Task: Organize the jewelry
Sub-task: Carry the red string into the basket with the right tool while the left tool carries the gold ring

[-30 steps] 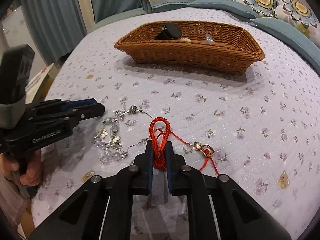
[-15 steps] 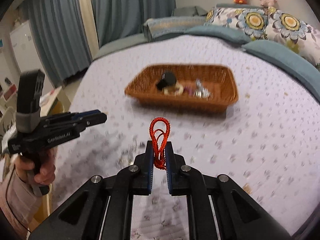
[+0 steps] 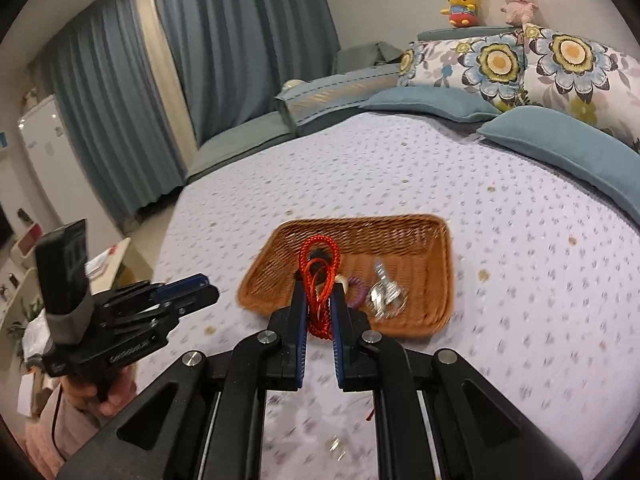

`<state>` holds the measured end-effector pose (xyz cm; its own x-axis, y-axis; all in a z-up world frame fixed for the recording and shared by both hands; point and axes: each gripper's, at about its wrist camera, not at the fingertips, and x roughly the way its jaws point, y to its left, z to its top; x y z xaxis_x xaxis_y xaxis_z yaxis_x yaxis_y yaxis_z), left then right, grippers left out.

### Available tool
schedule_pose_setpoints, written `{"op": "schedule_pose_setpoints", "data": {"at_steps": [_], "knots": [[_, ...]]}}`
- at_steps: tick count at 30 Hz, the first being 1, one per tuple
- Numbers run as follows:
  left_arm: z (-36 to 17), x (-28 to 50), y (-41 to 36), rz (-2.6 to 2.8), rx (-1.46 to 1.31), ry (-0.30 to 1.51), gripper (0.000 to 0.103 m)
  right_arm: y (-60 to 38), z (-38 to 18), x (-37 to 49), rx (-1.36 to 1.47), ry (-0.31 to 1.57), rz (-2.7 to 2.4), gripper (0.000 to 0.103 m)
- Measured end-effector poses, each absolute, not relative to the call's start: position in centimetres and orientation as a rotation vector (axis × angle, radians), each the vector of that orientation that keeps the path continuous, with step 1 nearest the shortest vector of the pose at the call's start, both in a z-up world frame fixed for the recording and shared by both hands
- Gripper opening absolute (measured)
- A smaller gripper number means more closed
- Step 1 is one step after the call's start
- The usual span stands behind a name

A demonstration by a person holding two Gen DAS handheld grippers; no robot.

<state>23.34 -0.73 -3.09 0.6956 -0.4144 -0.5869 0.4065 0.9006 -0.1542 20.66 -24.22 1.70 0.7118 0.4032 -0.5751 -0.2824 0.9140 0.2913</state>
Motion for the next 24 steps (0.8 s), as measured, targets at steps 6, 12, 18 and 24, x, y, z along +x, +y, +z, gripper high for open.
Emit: {"op": "schedule_pose_setpoints", "data": {"at_steps": [6, 12, 18, 24], "knots": [[-4.8, 29.0, -1.7, -0.43, -0.043, 0.696, 0.021, -23.9, -1.5, 27.8, 0.171, 0.745, 0.309, 0.012], [-8.2, 33.4, -2.2, -0.391, -0.049, 0.751, 0.021, -23.5, -7.0, 33.7, 0.215, 0.853, 0.29, 0.012], [-10.7, 34.7, -2.7, -0.364, -0.016, 0.773, 0.021, -22.9, -10.2, 36.5, 0.229, 0.908, 0.288, 0.013], [-11.6, 34.4, -2.8, -0.375, -0.013, 0.774, 0.021, -22.1, -11.6, 36.8, 0.185, 0.929, 0.279, 0.014]]}}
